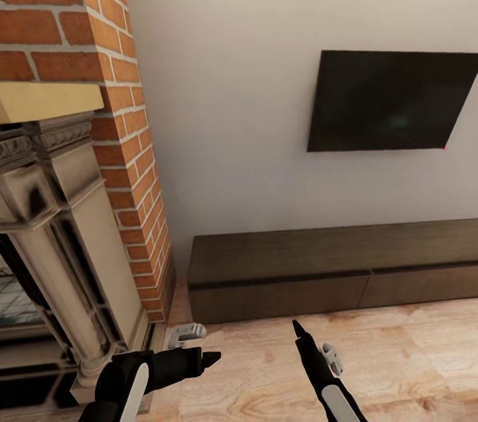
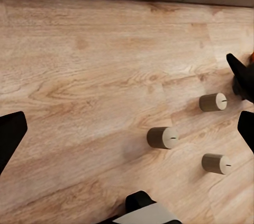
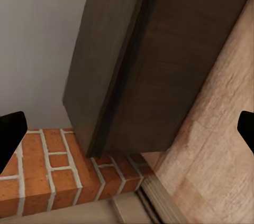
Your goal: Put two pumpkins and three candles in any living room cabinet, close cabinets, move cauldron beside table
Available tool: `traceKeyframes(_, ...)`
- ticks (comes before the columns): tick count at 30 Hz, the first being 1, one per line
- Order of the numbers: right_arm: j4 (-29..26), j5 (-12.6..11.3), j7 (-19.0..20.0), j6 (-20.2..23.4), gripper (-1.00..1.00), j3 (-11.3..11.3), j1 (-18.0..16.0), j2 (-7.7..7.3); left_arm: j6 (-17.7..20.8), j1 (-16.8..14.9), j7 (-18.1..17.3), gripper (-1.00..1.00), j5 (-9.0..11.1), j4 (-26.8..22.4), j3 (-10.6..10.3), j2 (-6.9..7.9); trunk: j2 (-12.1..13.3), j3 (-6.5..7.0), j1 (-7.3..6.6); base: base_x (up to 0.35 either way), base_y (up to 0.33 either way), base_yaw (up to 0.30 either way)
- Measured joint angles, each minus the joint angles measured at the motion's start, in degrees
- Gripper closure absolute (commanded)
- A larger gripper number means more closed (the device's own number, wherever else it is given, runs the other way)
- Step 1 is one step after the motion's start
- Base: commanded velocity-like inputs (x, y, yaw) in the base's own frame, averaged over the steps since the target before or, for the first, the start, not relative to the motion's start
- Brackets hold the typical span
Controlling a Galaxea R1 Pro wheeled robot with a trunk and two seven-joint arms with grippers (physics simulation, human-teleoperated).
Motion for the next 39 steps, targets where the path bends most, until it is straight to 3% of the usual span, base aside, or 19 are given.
traceKeyframes(4, 0.0, -3.2, 0.2, 0.0, -1.0, -0.7, 0.0, 0.04, 0.0, 0.0, 0.0, -1.0, 0.0, 0.0, 0.0, 0.0, -1.6, -0.72, 0.88, 0.0, 0.0, 0.0)
traceKeyframes(15, 0.0, -4.3, 0.3, 0.1, -1.0, -0.7, 0.0, 0.1, 0.0, 0.0, 0.0, -1.0, 0.0, 0.0, 0.0, 0.03, -6.0, -2.69, 3.3, 0.0, 0.0, 0.0)
traceKeyframes(18, 0.1, -8.3, 0.8, 0.2, -1.0, -0.8, 0.0, 0.1, 0.0, 0.0, 0.0, -1.0, 0.0, 0.0, 0.0, 0.03, -7.2, -3.23, 3.95, 0.0, 0.0, 0.0)
traceKeyframes(19, 0.1, -11.3, 2.4, 0.4, -1.0, -0.6, 0.0, 0.07, 0.0, 0.0, 0.0, -1.0, 0.0, 0.0, 0.0, 0.03, -7.6, -3.41, 4.17, 0.0, 0.0, 0.0)
traceKeyframes(21, 0.0, -13.1, 6.5, 0.5, -1.0, -0.3, 0.0, 0.06, 0.0, 0.0, 0.0, -1.0, 0.0, 0.0, 0.0, 0.03, -8.4, -3.77, 4.61, 0.0, 0.0, 0.0)
traceKeyframes(24, 0.0, -13.5, 9.6, 0.1, -1.0, -0.1, 0.0, 0.12, 0.0, 0.0, 0.0, -1.0, 0.0, 0.0, 0.0, 0.03, -9.6, -4.31, 5.27, 0.0, 0.0, 0.0)
traceKeyframes(31, 0.0, -14.2, 10.1, 0.7, -1.0, -0.5, 0.0, 0.15, 0.0, 0.0, 0.0, -1.0, 0.1, 0.0, 0.0, 0.02, -12.4, -5.57, 6.81, 0.0, 0.0, 0.0)
traceKeyframes(35, 0.5, -16.7, 10.6, 2.2, -1.0, -0.7, 0.1, 0.22, 0.0, 0.0, 0.0, -1.0, 0.1, 0.0, 0.0, 0.03, -14.0, -6.29, 7.69, 0.0, 0.0, 0.0)
traceKeyframes(39, 0.6, -17.6, 10.8, 2.4, -1.0, -0.6, 0.1, 0.23, 0.0, 0.0, 0.0, -1.0, 0.1, 0.0, 0.0, 0.01, -15.6, -7.0, 8.57, 0.0, 0.0, 0.0)
